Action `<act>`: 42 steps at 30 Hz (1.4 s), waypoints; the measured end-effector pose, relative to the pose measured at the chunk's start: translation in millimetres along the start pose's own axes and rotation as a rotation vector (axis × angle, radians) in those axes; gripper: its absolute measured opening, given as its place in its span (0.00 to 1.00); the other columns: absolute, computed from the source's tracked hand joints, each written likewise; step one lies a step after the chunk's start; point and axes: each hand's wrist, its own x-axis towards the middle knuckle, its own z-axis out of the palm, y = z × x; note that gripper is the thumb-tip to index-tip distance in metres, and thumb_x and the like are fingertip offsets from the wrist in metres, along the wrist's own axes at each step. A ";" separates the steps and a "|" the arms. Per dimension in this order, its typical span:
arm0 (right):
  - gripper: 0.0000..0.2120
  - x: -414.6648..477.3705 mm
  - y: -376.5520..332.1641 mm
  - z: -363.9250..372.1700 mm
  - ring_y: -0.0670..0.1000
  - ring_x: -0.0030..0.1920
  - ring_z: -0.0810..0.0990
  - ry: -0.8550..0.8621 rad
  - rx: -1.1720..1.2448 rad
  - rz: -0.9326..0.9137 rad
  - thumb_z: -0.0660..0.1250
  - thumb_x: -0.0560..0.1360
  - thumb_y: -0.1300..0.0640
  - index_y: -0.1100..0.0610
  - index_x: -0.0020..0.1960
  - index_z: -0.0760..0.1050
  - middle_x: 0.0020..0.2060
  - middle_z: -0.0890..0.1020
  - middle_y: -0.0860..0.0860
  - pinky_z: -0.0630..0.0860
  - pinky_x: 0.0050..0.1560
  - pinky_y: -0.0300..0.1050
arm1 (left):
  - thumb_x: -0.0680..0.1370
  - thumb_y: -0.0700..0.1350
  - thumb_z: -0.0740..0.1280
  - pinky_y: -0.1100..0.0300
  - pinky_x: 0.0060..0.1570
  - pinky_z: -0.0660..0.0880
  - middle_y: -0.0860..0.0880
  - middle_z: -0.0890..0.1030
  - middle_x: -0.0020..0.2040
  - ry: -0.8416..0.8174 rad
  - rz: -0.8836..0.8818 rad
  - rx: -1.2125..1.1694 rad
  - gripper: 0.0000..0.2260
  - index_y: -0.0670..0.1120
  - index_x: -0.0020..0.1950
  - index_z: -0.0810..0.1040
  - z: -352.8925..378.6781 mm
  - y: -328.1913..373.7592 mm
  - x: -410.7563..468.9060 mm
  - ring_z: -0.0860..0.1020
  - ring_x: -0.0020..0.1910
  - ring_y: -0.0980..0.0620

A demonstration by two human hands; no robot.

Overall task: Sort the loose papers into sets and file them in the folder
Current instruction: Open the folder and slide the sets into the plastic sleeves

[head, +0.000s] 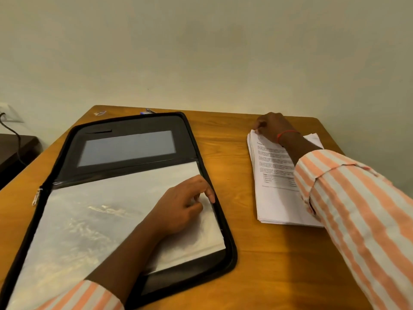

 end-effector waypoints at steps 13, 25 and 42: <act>0.04 -0.9 9.4 8.5 0.51 0.49 0.81 0.027 0.027 -0.094 0.72 0.75 0.60 0.51 0.47 0.83 0.46 0.85 0.48 0.73 0.50 0.44 | 0.69 0.37 0.60 0.55 0.47 0.75 0.58 0.78 0.51 0.016 -0.034 -0.076 0.16 0.55 0.47 0.80 -0.3 -0.4 1.9 0.77 0.49 0.51; 0.06 -4.2 6.8 5.5 0.54 0.48 0.80 0.064 -0.018 -0.125 0.65 0.78 0.61 0.52 0.46 0.78 0.45 0.82 0.50 0.77 0.50 0.49 | 0.69 0.38 0.59 0.62 0.47 0.72 0.59 0.78 0.52 0.002 -0.039 -0.083 0.16 0.56 0.47 0.79 -1.0 -1.8 2.7 0.77 0.50 0.51; 0.06 -20.0 17.1 -21.0 0.53 0.50 0.77 -0.124 0.085 -0.123 0.63 0.79 0.65 0.55 0.51 0.73 0.46 0.78 0.51 0.73 0.52 0.48 | 0.70 0.40 0.60 0.59 0.50 0.74 0.62 0.77 0.47 -0.020 -0.067 -0.010 0.11 0.55 0.41 0.79 0.1 -2.8 3.4 0.77 0.50 0.55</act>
